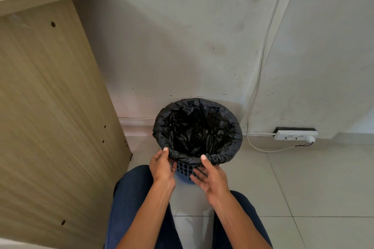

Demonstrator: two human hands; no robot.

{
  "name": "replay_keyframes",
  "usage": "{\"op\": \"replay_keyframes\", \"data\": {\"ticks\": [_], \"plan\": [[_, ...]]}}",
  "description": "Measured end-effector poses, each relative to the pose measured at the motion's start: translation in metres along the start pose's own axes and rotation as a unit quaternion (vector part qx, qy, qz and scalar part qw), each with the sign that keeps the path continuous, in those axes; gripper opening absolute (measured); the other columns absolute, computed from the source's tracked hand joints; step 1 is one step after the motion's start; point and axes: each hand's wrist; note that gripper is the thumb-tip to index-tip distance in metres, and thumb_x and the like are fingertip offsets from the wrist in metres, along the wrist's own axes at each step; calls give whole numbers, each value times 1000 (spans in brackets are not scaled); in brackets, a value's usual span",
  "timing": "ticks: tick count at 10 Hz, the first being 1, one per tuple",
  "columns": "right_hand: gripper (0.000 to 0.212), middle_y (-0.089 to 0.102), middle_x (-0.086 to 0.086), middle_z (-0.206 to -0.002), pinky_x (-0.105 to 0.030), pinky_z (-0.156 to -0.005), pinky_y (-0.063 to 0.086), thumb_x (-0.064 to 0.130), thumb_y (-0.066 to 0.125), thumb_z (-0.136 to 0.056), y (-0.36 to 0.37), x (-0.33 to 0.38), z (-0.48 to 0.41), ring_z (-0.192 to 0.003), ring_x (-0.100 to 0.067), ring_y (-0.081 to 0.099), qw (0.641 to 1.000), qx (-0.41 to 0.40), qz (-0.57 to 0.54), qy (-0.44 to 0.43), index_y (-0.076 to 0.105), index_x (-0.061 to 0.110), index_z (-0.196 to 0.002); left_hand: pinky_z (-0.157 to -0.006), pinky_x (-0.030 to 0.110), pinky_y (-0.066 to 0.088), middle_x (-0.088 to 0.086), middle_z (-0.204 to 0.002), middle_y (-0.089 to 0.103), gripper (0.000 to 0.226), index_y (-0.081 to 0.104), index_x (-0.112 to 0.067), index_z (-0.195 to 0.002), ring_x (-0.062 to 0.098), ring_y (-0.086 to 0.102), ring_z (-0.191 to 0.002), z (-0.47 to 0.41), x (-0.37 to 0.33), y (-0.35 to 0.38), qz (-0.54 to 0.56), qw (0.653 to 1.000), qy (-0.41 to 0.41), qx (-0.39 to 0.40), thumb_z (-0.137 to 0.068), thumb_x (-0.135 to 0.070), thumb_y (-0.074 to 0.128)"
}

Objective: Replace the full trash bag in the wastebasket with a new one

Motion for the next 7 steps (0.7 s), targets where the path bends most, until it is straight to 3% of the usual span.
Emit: {"op": "replay_keyframes", "data": {"ticks": [2, 4, 5, 6, 7], "plan": [[47, 65, -16, -113, -44, -77, 61, 43, 77, -82, -10, 8, 1, -100, -28, 67, 999, -22, 46, 10, 61, 9, -109, -71, 29, 50, 14, -122, 65, 29, 57, -8, -129, 20, 63, -99, 5, 1, 1, -30, 999, 2, -25, -102, -17, 55], [53, 64, -12, -98, -37, -67, 61, 52, 75, -81, -14, 9, 5, -82, -22, 64, 996, -53, 70, 0, 61, 7, -104, -73, 28, 51, 11, -113, 64, 31, 55, -6, -131, 15, 61, -90, 7, 4, -1, -59, 997, 16, -39, -102, -16, 52], [47, 46, -4, -68, -29, -49, 44, 54, 71, -84, -15, 7, 3, -60, -15, 45, 989, -107, 95, -42, 51, 12, -76, -82, 31, 50, 2, -102, 59, 31, 53, -7, -132, 13, 56, -88, 17, 3, 2, -85, 993, 63, -52, -102, -14, 50], [44, 36, -2, -66, -28, -47, 33, 51, 58, -94, -12, 11, 5, -56, -14, 34, 972, -167, 106, -127, 41, 14, -77, -99, 32, 44, 4, -127, 55, 30, 51, -16, -132, 17, 54, -116, 35, -7, 7, -147, 977, 146, -52, -102, -14, 49], [33, 46, -3, -73, -32, -59, 39, 42, 51, -100, 0, 31, 5, -63, -16, 43, 942, -162, 156, -249, 47, 12, -87, -98, 23, 41, 0, -135, 49, 29, 53, -28, -124, 12, 49, -126, 42, -19, 18, -199, 949, 246, -8, -101, -11, 49]]}}
Point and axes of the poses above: each hand's wrist, its own z-axis away from the middle knuckle, its own y-axis out of the palm, x = y × z
